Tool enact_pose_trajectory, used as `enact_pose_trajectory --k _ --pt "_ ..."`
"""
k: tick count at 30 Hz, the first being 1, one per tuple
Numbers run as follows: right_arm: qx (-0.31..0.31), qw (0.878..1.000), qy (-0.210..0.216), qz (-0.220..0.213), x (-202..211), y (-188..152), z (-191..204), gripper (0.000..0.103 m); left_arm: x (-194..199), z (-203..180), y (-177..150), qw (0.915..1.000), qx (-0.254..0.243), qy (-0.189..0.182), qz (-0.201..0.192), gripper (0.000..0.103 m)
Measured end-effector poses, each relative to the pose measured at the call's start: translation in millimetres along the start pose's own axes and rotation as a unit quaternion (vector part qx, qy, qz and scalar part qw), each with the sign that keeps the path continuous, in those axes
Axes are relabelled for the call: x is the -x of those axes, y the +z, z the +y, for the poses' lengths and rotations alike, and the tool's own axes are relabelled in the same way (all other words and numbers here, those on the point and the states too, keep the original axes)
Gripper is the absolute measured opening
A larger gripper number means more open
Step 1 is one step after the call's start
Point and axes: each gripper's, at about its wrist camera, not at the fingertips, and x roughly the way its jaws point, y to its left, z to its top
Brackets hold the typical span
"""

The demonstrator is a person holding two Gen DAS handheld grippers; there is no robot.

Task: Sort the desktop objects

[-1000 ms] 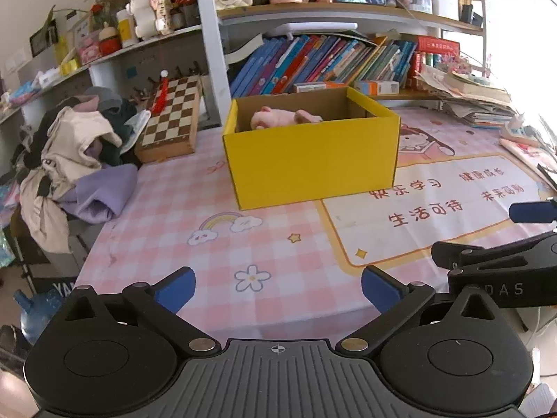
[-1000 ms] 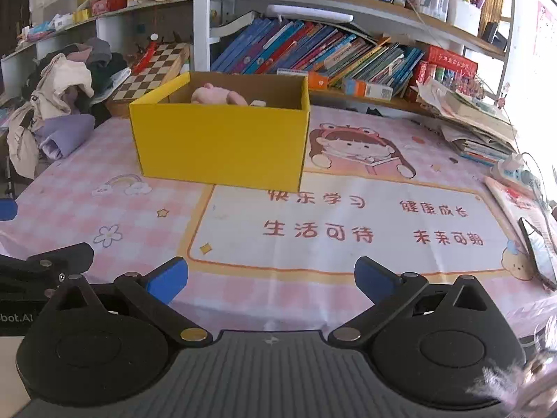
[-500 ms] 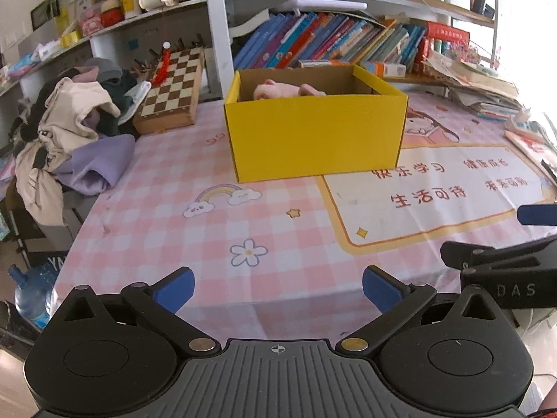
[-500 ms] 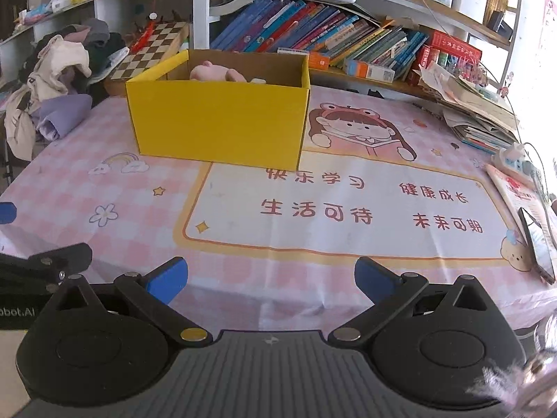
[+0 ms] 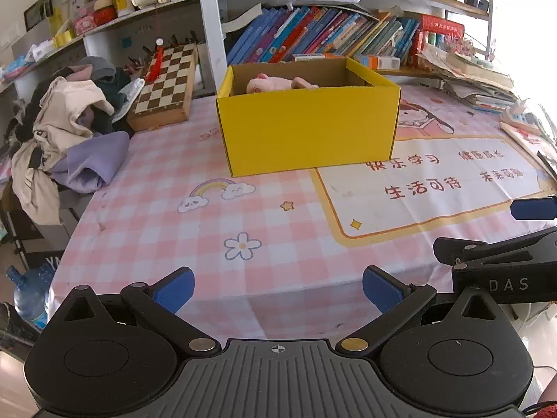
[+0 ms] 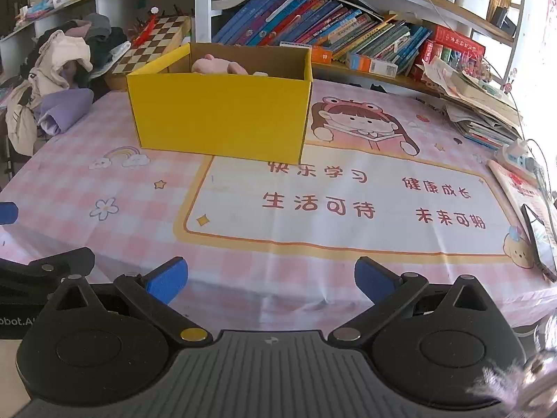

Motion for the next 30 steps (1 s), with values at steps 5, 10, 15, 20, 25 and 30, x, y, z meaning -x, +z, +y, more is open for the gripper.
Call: enact_pose_trajectory --k 5,10,15,20,25,30 --pt "0.000 1.000 0.002 0.002 0.2 -1.1 -0.7 0.103 0.2 -1.6 -0.2 1.0000 0.001 -0.002 0.004 0.103" --pt "-0.001 1.000 0.001 0.002 0.4 -1.4 -2.2 0.103 0.0 -3.3 -0.1 1.0000 0.000 -0.002 0.005 0.103" --pt "-0.002 1.000 0.002 0.001 0.9 -1.5 -1.8 0.103 0.9 -4.0 -0.3 1.0000 0.001 -0.004 0.004 0.103" --pt "-0.003 1.000 0.002 0.001 1.1 -1.8 -2.0 0.103 0.3 -3.4 -1.1 0.9999 0.005 -0.005 0.009 0.103" --pt "-0.003 1.000 0.001 0.001 1.3 -2.0 -2.2 0.103 -0.3 -3.0 -1.6 0.9999 0.006 -0.005 0.010 0.103" --pt "-0.004 1.000 0.001 0.002 1.4 -2.3 -2.2 0.103 -0.2 -3.0 -1.9 0.9999 0.005 -0.007 0.011 0.103"
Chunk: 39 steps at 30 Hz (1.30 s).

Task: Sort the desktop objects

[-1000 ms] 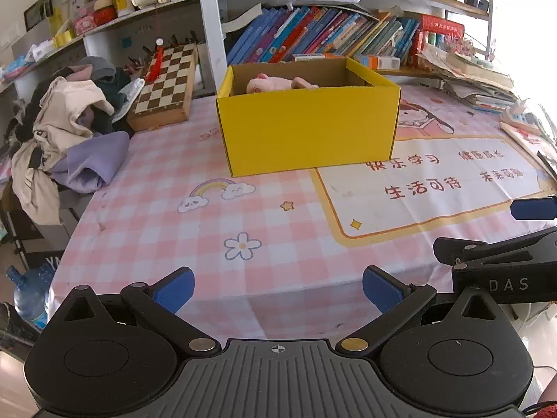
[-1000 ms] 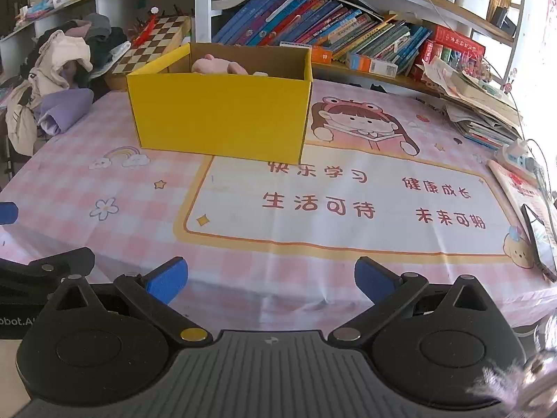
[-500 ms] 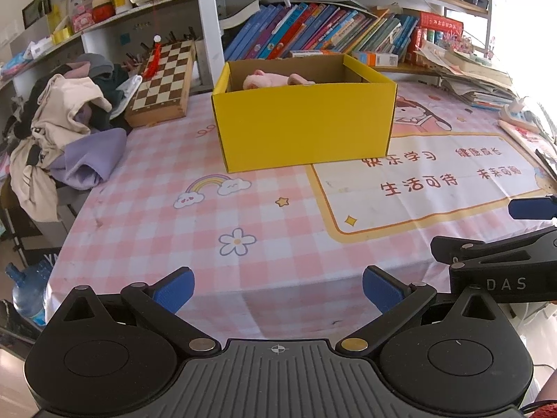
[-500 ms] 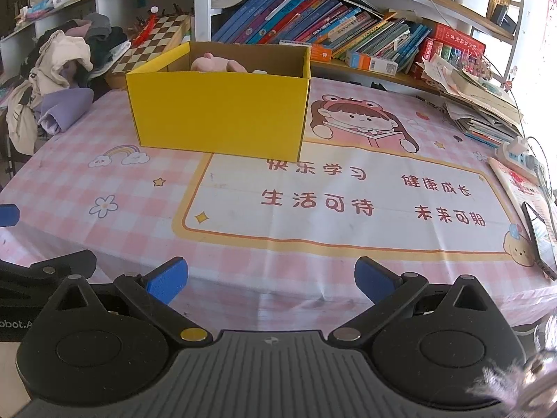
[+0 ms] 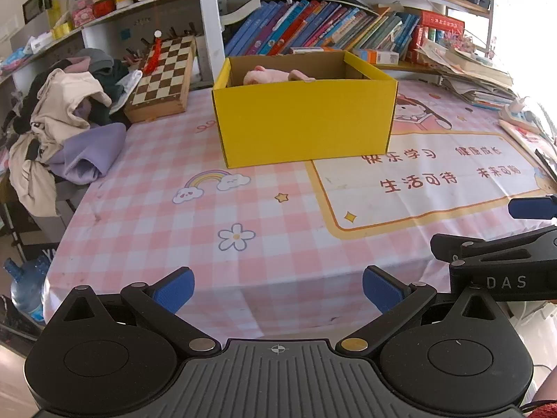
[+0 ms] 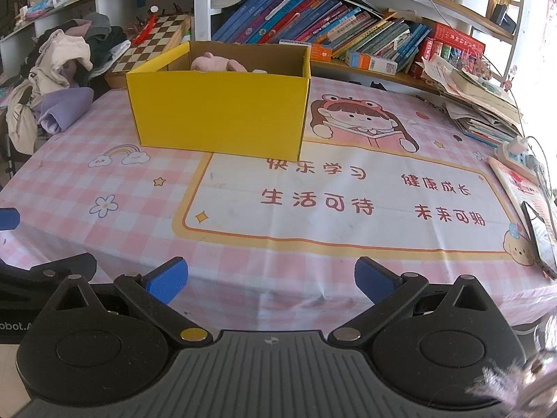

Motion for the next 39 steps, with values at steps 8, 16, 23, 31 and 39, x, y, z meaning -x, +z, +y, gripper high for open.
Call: enact_pose_trajectory --k 8,16,23,31,39 --pt "0.000 1.000 0.000 0.002 -1.1 -0.3 1.2 0.103 -0.5 1.1 -0.2 1.0000 -0.001 -0.002 0.001 0.103" --pt "0.001 1.000 0.000 0.003 -3.2 -0.2 1.2 0.103 -1.3 1.1 0.0 1.0000 -0.002 -0.002 0.002 0.103" --pt "0.001 1.000 -0.001 0.005 -5.0 -0.1 1.3 0.103 -3.2 2.2 0.4 1.0000 -0.002 -0.004 0.004 0.103" --pt "0.001 1.000 -0.001 0.007 -6.9 0.8 1.4 0.103 -5.0 2.9 0.5 1.0000 -0.001 -0.006 0.006 0.103" --pt "0.001 1.000 -0.002 0.011 -9.4 2.1 2.5 0.103 -8.2 4.4 1.1 0.9999 -0.001 -0.007 0.011 0.103"
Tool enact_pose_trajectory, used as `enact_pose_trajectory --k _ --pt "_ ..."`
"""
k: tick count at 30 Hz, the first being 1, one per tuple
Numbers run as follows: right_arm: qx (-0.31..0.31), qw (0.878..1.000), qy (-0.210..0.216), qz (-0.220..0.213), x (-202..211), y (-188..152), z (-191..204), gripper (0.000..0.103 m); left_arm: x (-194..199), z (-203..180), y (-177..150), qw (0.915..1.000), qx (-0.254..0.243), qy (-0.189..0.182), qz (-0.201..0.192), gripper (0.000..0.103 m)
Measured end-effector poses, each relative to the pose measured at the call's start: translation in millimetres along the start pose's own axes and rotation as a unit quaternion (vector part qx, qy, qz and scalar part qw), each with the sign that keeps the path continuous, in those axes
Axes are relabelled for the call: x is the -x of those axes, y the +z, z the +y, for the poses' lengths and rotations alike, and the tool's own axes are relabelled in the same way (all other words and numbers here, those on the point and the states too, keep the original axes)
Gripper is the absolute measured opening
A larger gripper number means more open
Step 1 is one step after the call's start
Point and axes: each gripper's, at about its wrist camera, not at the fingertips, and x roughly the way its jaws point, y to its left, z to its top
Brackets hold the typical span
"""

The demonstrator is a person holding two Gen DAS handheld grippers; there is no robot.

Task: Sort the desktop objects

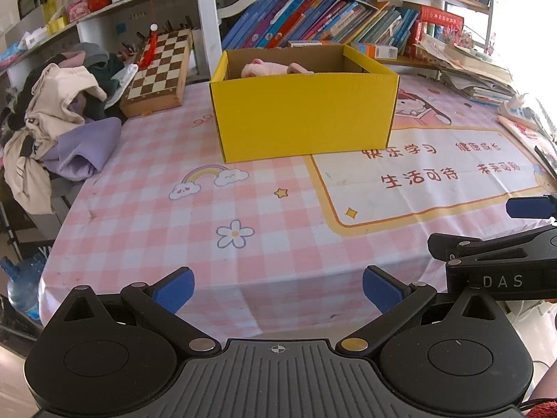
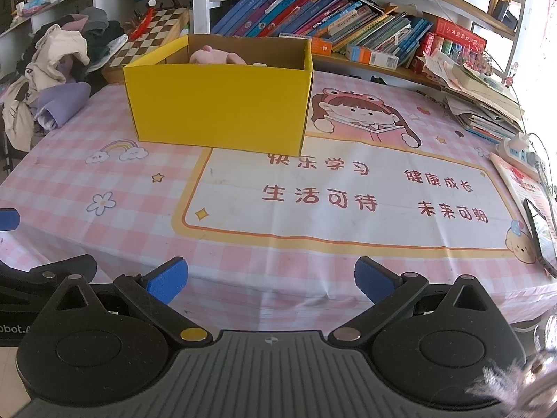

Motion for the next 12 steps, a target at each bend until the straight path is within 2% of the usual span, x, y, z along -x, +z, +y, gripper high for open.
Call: enact_pose_trajectory --k 12 --pt "0.001 1.000 0.000 0.005 -4.6 2.5 1.3 0.103 -4.2 5.2 1.8 0.9998 0.015 -0.010 0.000 0.103"
